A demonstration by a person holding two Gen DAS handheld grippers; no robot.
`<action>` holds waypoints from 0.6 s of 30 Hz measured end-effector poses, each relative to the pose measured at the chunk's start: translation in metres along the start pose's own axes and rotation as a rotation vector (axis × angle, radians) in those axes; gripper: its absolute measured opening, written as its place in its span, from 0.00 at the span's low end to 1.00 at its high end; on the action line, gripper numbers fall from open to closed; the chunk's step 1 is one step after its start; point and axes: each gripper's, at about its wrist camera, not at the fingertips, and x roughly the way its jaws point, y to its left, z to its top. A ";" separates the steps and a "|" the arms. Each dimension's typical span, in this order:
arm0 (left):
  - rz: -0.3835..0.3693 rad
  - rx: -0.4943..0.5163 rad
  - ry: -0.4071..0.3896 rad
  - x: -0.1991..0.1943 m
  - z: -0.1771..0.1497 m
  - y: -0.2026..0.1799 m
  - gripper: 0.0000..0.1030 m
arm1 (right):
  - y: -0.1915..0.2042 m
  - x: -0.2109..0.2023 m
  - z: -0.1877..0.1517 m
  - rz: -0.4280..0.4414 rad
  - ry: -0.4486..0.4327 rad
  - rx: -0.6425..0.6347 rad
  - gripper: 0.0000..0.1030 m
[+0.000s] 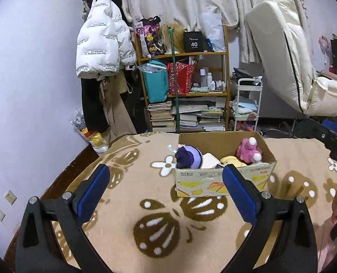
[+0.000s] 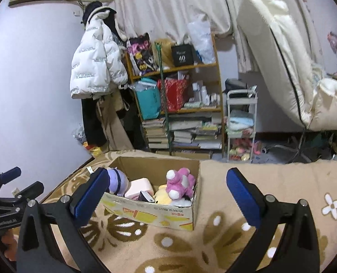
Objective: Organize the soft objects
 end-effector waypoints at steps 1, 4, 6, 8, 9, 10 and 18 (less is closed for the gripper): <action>-0.009 0.002 -0.001 -0.003 -0.002 0.000 0.95 | 0.002 -0.005 -0.001 -0.008 -0.009 -0.009 1.00; -0.019 0.008 -0.018 -0.009 -0.010 -0.002 0.95 | 0.005 -0.017 -0.007 -0.027 -0.027 -0.028 1.00; -0.016 0.000 -0.027 -0.009 -0.016 -0.002 0.95 | 0.006 -0.022 -0.012 -0.039 -0.033 -0.032 1.00; -0.009 -0.022 -0.043 -0.008 -0.021 -0.001 0.95 | 0.005 -0.025 -0.016 -0.051 -0.038 -0.040 1.00; -0.014 -0.035 -0.052 -0.007 -0.023 0.001 0.95 | 0.005 -0.025 -0.017 -0.059 -0.044 -0.045 1.00; -0.020 -0.044 -0.056 -0.006 -0.024 0.003 0.95 | 0.004 -0.025 -0.019 -0.075 -0.054 -0.052 1.00; -0.029 -0.078 -0.047 0.017 -0.029 0.008 0.95 | -0.004 -0.013 -0.032 -0.103 -0.042 -0.058 1.00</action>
